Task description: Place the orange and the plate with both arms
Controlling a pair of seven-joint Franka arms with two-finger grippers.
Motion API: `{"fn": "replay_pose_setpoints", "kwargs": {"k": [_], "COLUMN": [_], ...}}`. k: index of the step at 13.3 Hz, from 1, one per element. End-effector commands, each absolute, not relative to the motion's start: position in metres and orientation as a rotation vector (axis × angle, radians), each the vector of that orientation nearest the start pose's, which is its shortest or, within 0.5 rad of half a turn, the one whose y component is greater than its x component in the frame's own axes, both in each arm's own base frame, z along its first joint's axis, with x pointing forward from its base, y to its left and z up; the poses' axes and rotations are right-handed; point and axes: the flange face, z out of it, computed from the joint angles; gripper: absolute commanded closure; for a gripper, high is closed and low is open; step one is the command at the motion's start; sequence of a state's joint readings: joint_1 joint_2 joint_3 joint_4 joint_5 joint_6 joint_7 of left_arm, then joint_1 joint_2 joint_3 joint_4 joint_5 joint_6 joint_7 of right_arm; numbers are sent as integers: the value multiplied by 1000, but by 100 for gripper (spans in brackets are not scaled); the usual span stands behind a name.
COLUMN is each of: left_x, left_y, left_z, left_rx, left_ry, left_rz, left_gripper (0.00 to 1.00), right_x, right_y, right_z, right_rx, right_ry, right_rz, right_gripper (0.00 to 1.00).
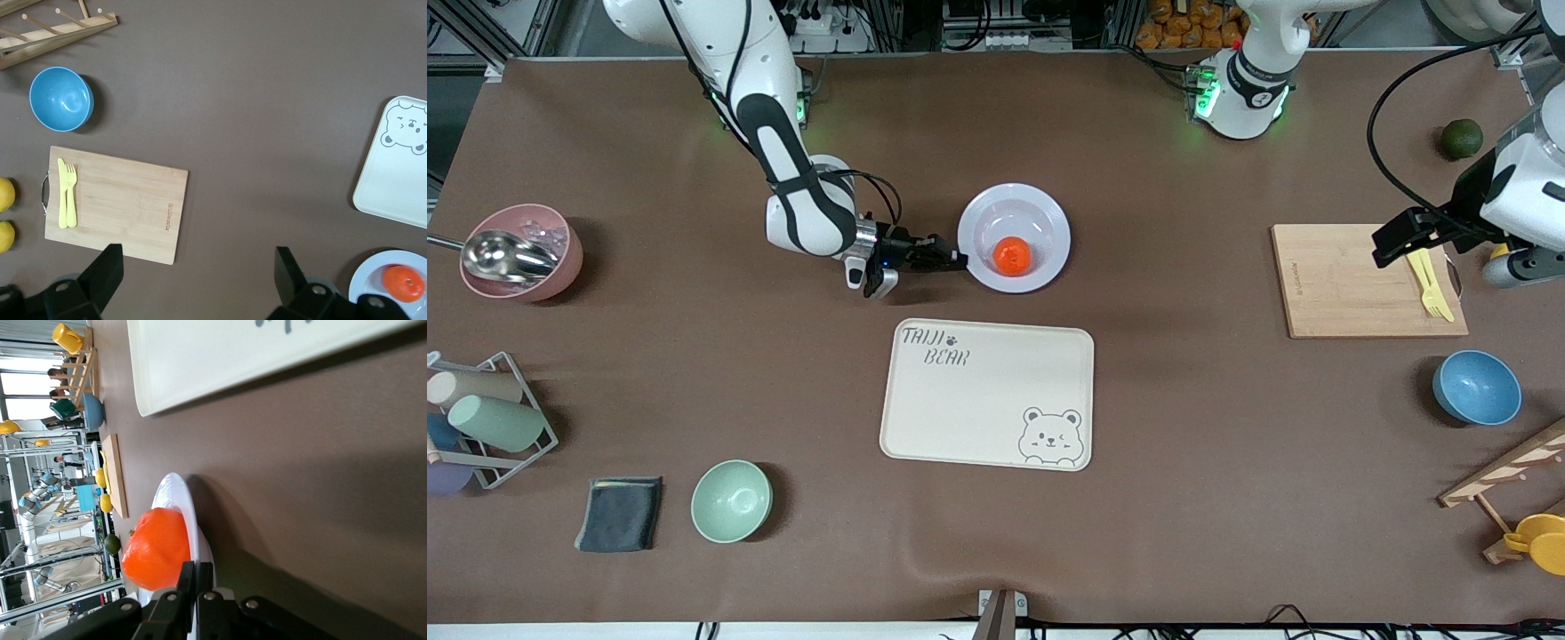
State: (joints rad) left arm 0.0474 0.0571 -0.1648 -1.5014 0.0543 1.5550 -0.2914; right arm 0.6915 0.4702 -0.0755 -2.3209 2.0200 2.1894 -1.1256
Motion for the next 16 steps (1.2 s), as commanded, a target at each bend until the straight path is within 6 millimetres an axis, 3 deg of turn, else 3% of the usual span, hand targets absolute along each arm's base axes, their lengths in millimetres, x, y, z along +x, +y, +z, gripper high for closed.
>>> {"fn": "replay_pose_setpoints", "kwargs": {"k": [1,12,16], "left_x": [561,561,561], "left_y": [-58,-58,-60], "left_z": [627,628,628], "left_rx": [-3102,-3105,-3106], "left_ry": [-242,-244,-237], "left_rz": [-5,-21,-23], "left_gripper": [0,0,0], "right_x": [381,406,443], "right_y": [310,317,304], "right_z": [128,191,214], "right_rx": [-2010,-1843,-1797], "right_ry": [125,332,384], "right_rz": [12,83,29], "right_gripper": [100,100,100]}}
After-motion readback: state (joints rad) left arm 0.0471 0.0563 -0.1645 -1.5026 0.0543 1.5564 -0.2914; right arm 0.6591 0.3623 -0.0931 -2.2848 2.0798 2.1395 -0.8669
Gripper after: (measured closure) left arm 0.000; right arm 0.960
